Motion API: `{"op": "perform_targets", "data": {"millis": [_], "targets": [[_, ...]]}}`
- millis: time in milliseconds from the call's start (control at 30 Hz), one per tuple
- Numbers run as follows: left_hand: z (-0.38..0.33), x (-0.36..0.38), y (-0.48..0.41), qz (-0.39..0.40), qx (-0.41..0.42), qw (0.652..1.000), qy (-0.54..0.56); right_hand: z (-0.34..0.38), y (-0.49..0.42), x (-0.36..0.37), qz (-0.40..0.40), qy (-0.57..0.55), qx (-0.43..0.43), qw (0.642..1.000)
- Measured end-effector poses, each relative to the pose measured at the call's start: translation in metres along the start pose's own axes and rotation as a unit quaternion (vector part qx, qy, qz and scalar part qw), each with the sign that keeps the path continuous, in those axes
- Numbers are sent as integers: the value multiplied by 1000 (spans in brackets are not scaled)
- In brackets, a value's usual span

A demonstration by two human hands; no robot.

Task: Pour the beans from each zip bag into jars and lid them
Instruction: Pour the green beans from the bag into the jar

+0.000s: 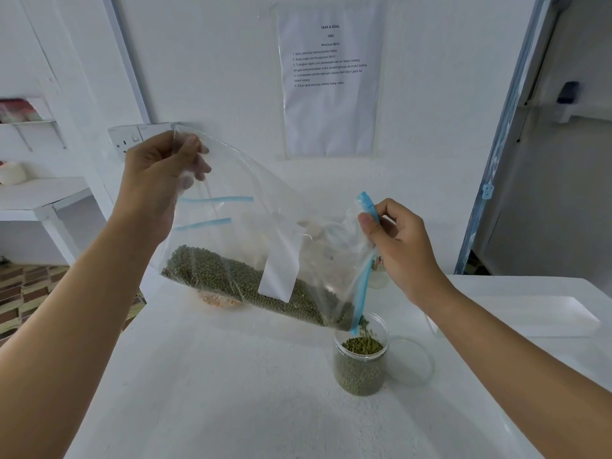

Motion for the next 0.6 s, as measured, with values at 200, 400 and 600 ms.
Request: {"op": "perform_targets", "data": {"millis": [200, 400, 600], "targets": [[-1, 0, -1, 5, 2, 1000, 3, 2, -1, -1, 16, 12, 2, 1000], [0, 2, -1, 10, 3, 1000, 6, 3, -1, -1, 15, 23, 2, 1000], [1, 1, -2, 14, -1, 1000, 16, 1, -1, -4, 6, 21, 11, 1000]]}}
Point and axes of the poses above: each hand's wrist, its own y-axis away from the middle knuckle, its own x-axis out of the palm, z = x × y, the point moved 3 cm from there along -y, towards the middle knuckle, and after that the axes turned 8 degrees about y, right-handed, at the moved point
